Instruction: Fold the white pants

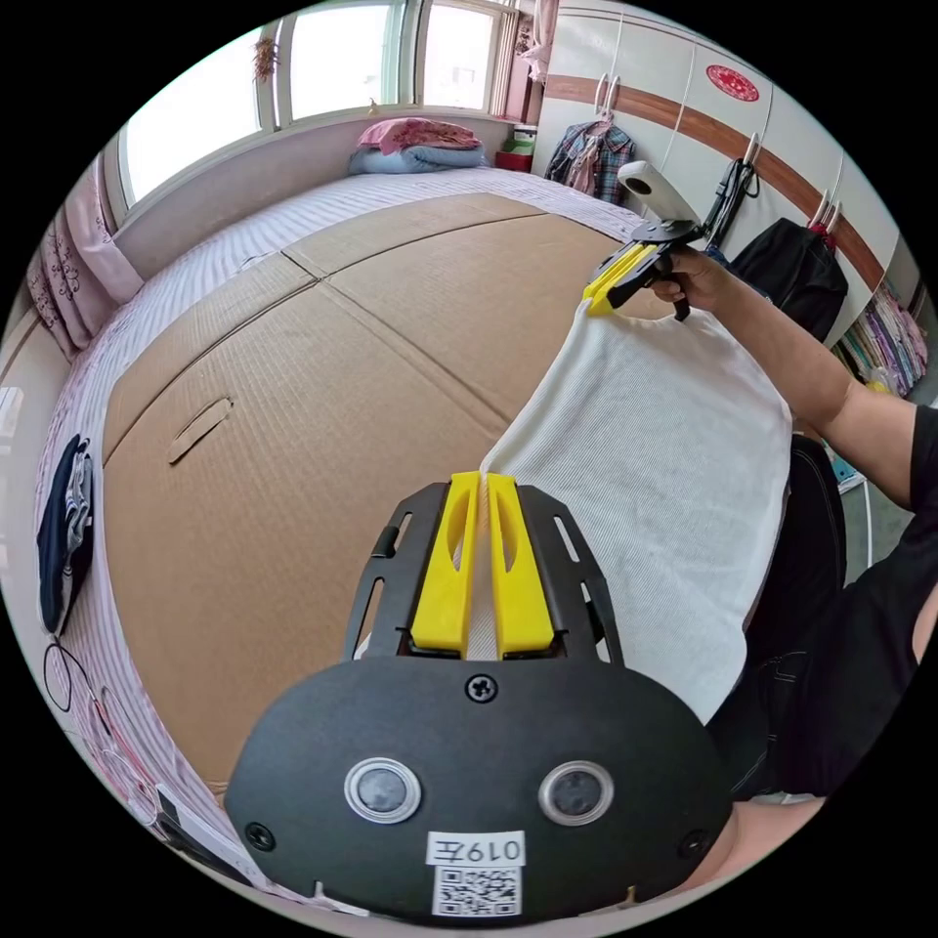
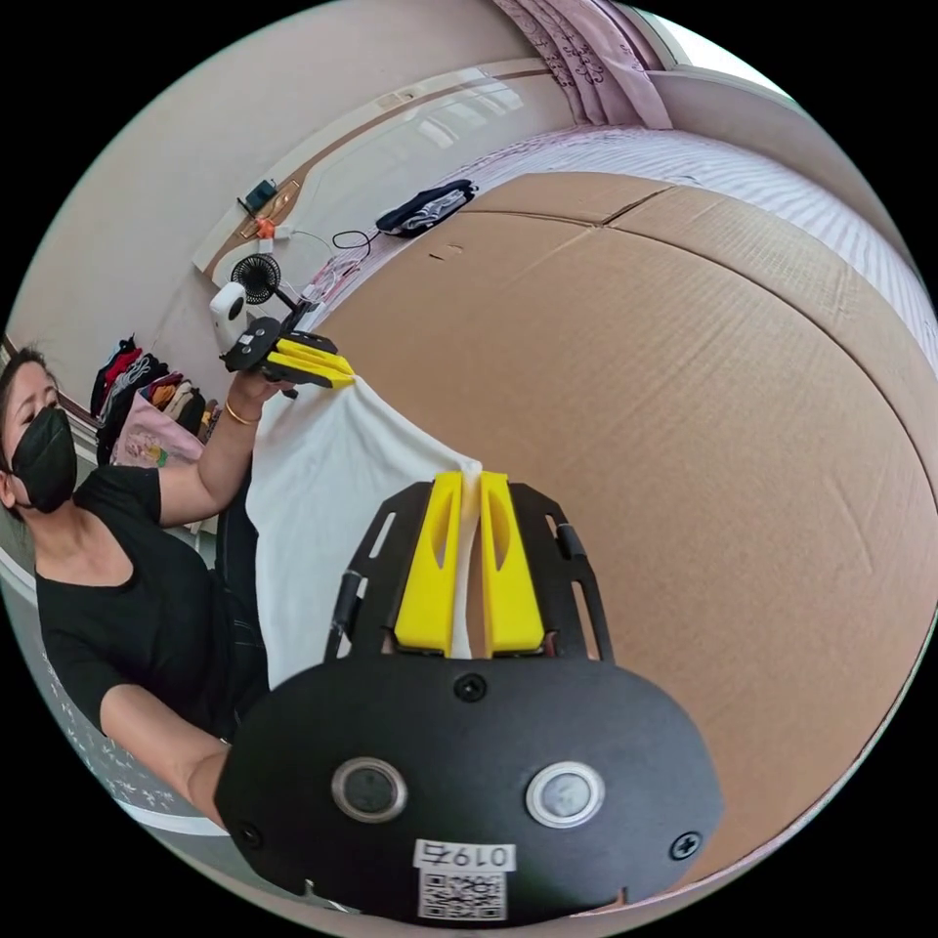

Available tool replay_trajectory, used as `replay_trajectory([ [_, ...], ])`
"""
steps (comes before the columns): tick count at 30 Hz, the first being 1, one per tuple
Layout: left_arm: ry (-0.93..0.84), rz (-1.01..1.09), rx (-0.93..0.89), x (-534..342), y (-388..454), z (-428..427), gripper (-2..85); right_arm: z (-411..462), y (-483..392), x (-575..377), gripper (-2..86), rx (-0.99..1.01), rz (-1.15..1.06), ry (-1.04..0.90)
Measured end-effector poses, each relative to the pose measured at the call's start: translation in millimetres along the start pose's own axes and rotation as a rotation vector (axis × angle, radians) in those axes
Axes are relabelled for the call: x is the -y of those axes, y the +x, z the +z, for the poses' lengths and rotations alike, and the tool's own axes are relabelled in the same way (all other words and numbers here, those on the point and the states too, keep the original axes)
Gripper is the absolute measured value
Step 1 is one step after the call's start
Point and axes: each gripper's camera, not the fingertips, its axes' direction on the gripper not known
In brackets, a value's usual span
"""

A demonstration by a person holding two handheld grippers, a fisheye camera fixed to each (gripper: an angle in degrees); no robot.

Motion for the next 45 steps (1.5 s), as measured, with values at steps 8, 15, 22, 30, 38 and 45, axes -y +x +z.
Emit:
replay_trajectory([
  [8,0.012,-0.021,0.041,-30,-8,-14,1.5,41,16,14,3.9,-0.036,0.057,0.030],
  [15,0.106,-0.065,0.031,-87,-33,-64,3.0,55,26,14,7.8,-0.048,0.113,0.124],
  [22,0.338,-0.323,0.082,-224,-106,-182,6.3,57,-22,17,5.8,-0.053,0.021,0.283],
  [30,0.314,-0.936,0.132,-467,-183,-245,10.2,180,-124,107,7.6,0.033,-0.289,0.113],
  [38,0.220,-0.962,0.041,-541,-214,-231,11.9,355,-186,251,8.0,0.168,-0.452,-0.046],
  [45,0.269,-0.920,-0.105,-579,-232,-224,11.2,499,-189,347,9.8,0.227,-0.414,-0.186],
])
